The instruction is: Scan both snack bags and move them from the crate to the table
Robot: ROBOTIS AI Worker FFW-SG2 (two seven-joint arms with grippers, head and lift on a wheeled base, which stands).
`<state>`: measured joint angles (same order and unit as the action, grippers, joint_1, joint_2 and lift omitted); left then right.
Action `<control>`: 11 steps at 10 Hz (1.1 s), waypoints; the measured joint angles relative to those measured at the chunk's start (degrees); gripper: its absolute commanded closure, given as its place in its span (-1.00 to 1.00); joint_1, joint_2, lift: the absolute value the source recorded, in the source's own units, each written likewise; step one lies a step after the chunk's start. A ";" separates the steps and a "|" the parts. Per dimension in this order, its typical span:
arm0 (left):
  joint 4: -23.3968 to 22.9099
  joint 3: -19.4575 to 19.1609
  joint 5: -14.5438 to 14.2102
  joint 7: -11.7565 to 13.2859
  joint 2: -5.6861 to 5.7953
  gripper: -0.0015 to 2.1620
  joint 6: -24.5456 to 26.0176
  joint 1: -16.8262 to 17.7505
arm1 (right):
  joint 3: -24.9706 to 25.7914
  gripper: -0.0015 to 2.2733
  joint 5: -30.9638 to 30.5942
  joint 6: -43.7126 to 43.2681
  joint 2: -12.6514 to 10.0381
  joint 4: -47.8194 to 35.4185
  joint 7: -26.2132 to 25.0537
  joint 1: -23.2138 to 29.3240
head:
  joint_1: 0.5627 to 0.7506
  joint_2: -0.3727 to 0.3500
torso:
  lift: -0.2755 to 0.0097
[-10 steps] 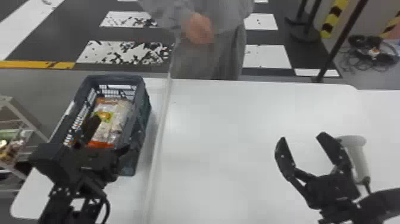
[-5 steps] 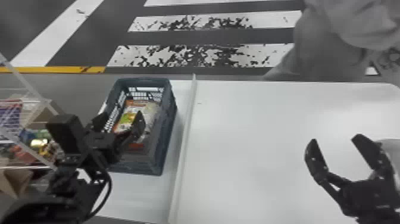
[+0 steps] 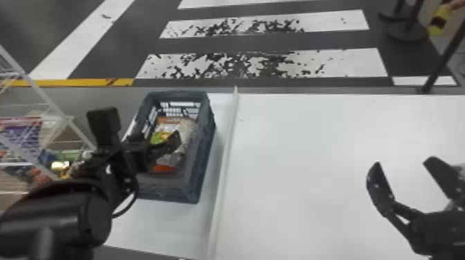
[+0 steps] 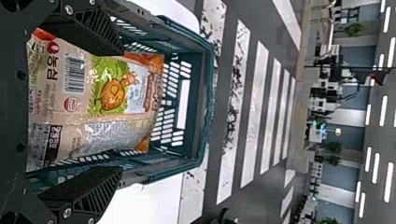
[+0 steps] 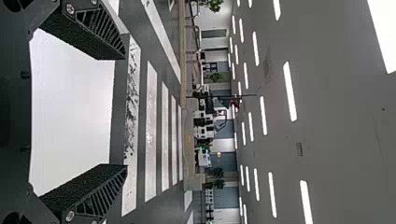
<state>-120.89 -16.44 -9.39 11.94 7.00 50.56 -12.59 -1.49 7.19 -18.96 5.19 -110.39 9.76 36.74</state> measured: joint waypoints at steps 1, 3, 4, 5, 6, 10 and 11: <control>1.94 0.22 1.05 0.71 0.30 -0.88 2.45 2.26 | 0.00 -0.91 -0.05 0.03 0.00 0.00 0.00 0.00 | 0.41 0.56 | 0.32; 6.39 0.60 1.75 1.38 1.44 -0.88 6.85 6.25 | 0.04 -0.91 -0.07 0.17 0.00 0.00 0.00 -0.04 | 0.41 0.57 | 0.32; 8.47 1.01 2.11 1.96 2.00 -0.88 8.83 8.12 | 0.07 -0.91 -0.08 0.37 0.04 -0.11 0.00 -0.09 | 0.41 0.57 | 0.32; 10.63 1.77 2.81 2.51 2.56 -0.87 10.89 10.15 | 0.07 -0.91 -0.12 0.55 0.07 -0.27 0.00 -0.11 | 0.41 0.57 | 0.32; 12.89 2.56 3.52 3.14 2.99 -0.87 13.21 12.22 | 0.06 -0.91 -0.15 0.67 0.09 -0.44 0.00 -0.10 | 0.41 0.56 | 0.32; 21.06 6.34 9.34 9.17 4.57 0.30 22.45 18.63 | 0.17 -0.91 -0.10 0.82 0.09 -1.06 0.00 0.31 | 0.41 0.53 | 0.32; 21.39 6.84 10.96 10.13 4.60 0.55 22.71 18.55 | 0.17 -0.91 -0.11 0.82 0.09 -1.21 0.00 0.40 | 0.41 0.54 | 0.32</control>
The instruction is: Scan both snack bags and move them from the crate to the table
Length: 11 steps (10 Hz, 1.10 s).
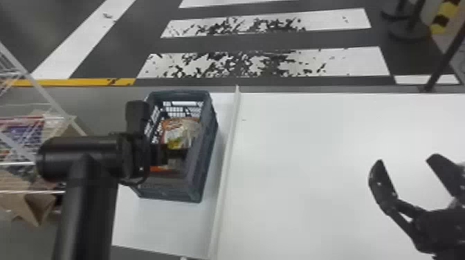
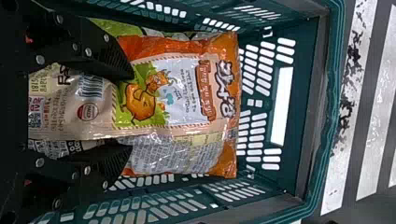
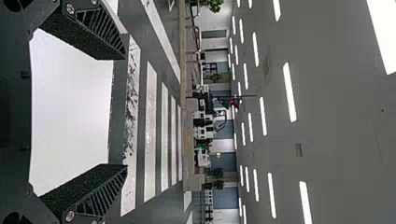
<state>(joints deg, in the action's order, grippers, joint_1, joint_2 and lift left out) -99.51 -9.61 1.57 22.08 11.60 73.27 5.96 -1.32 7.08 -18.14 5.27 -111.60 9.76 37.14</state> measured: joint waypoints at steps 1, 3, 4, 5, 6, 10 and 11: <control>-0.40 -0.06 0.99 1.24 0.01 0.83 0.57 -0.61 | 0.00 -0.91 -0.03 0.00 0.00 -0.17 0.00 0.06 | 0.41 0.54 | 0.32; -4.14 -2.26 0.39 1.58 -0.02 0.85 1.42 -2.43 | -0.05 -0.91 -0.05 0.00 0.00 -0.27 0.00 0.14 | 0.41 0.58 | 0.32; -6.38 -3.85 -0.83 1.57 -0.06 0.88 1.54 -3.37 | -0.09 -0.91 -0.05 0.00 0.00 -0.27 0.00 0.20 | 0.41 0.60 | 0.32; -8.20 -5.96 -3.06 1.55 -0.14 0.88 1.57 -4.08 | -0.10 -0.91 -0.04 0.00 0.00 -0.27 0.00 0.21 | 0.41 0.61 | 0.32; -9.52 -8.11 -5.71 1.61 -0.17 0.88 1.58 -4.54 | -0.14 -0.91 -0.04 0.00 0.00 -0.26 0.00 0.25 | 0.41 0.62 | 0.32; -10.18 -16.18 -17.76 3.72 -0.16 0.88 1.36 -5.39 | -0.17 -0.91 -0.05 0.00 -0.09 -0.19 0.00 0.30 | 0.41 0.63 | 0.32; -10.19 -17.64 -20.16 4.31 -0.16 0.88 1.33 -5.54 | -0.17 -0.91 -0.05 0.00 -0.09 -0.19 0.00 0.30 | 0.41 0.62 | 0.32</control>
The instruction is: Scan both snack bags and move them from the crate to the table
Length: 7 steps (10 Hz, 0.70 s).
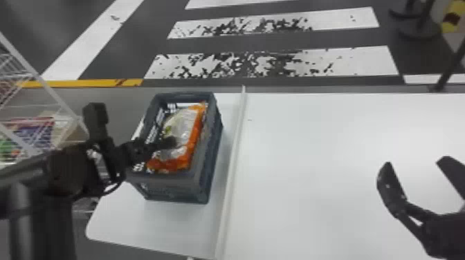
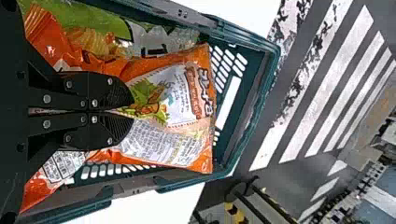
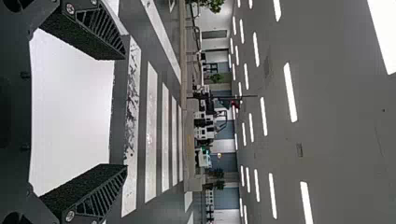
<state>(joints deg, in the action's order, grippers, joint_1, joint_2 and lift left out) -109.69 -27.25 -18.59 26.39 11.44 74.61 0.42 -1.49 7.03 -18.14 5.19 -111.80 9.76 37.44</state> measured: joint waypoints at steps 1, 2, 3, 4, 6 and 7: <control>-0.35 -1.40 -2.37 0.24 0.00 0.88 0.05 -0.22 | 0.00 -0.91 -0.01 0.04 0.00 0.00 0.00 0.00 | 0.41 0.62 | 0.32; -1.65 -2.70 -3.96 0.20 -0.05 0.88 0.21 -0.68 | 0.00 -0.91 -0.06 0.17 -0.04 0.00 0.00 0.00 | 0.41 0.63 | 0.32; -4.23 -3.71 -4.99 0.02 -0.20 0.88 0.64 -1.45 | 0.00 -0.91 -0.11 0.21 -0.07 -0.01 0.00 0.00 | 0.41 0.64 | 0.32; -7.74 -4.38 -6.19 -0.22 -0.47 0.88 1.88 -2.34 | 0.00 -0.91 -0.15 0.21 -0.07 -0.07 0.00 0.02 | 0.41 0.63 | 0.32; -15.82 -4.80 -8.97 -1.42 -1.85 0.88 4.04 -4.26 | -0.02 -0.91 -0.17 0.18 -0.06 -0.20 0.00 0.13 | 0.41 0.56 | 0.32; -19.47 -4.43 -10.50 -2.79 -2.98 0.88 4.76 -5.32 | -0.06 -0.91 -0.18 0.17 -0.05 -0.22 0.00 0.17 | 0.41 0.51 | 0.32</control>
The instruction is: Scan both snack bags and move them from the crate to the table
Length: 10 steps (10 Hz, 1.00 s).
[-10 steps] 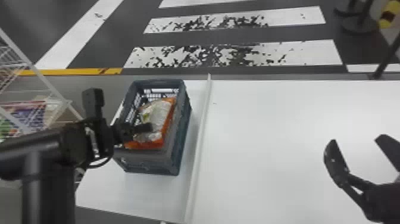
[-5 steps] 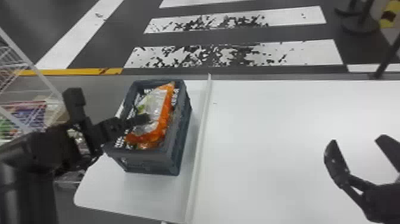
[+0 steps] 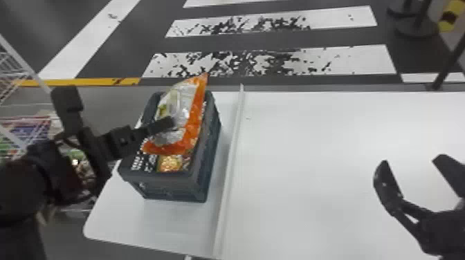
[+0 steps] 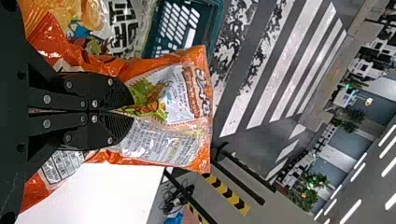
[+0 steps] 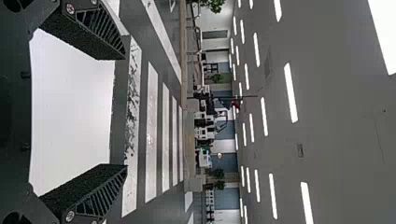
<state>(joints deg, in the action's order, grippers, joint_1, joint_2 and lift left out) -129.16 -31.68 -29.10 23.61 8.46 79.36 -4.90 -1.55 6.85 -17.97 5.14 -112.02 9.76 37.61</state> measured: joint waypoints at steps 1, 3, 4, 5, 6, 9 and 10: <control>-3.21 1.48 -0.71 -1.64 -1.42 0.88 0.44 -0.95 | -0.07 -0.91 0.00 0.00 -0.01 -0.02 0.00 0.02 | 0.41 0.44 | 0.32; -6.32 8.14 0.04 -5.63 -4.84 0.88 1.29 -1.67 | -0.11 -0.91 0.00 -0.15 -0.04 -0.14 0.00 0.29 | 0.41 0.21 | 0.32; -6.22 13.26 0.90 -8.22 -5.95 0.88 1.23 -1.81 | -0.12 -0.91 0.00 -0.26 -0.04 -0.14 0.00 0.45 | 0.41 0.07 | 0.32; -5.27 19.25 2.20 -10.74 -6.35 0.88 0.34 -2.05 | -0.09 -0.91 0.01 -0.33 -0.04 -0.14 0.00 0.57 | 0.41 -0.01 | 0.32; -3.80 25.22 3.46 -13.78 -6.71 0.88 -2.07 -2.25 | -0.05 -0.91 0.05 -0.35 -0.05 -0.14 -0.05 0.62 | 0.41 -0.16 | 0.32; 4.86 42.09 5.49 -24.40 -7.31 0.88 -16.85 -2.52 | -0.03 -0.91 0.09 -0.35 -0.18 -0.04 -0.10 0.62 | 0.41 -0.49 | 0.32; 8.99 46.83 5.82 -27.21 -7.32 0.88 -23.34 -2.49 | -0.02 -0.91 0.09 -0.35 -0.21 -0.04 -0.17 0.62 | 0.41 -0.61 | 0.32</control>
<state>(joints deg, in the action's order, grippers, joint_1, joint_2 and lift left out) -120.17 15.15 -23.28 -3.60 1.14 56.02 -7.39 -1.58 6.94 -18.32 4.93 -112.06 9.59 38.23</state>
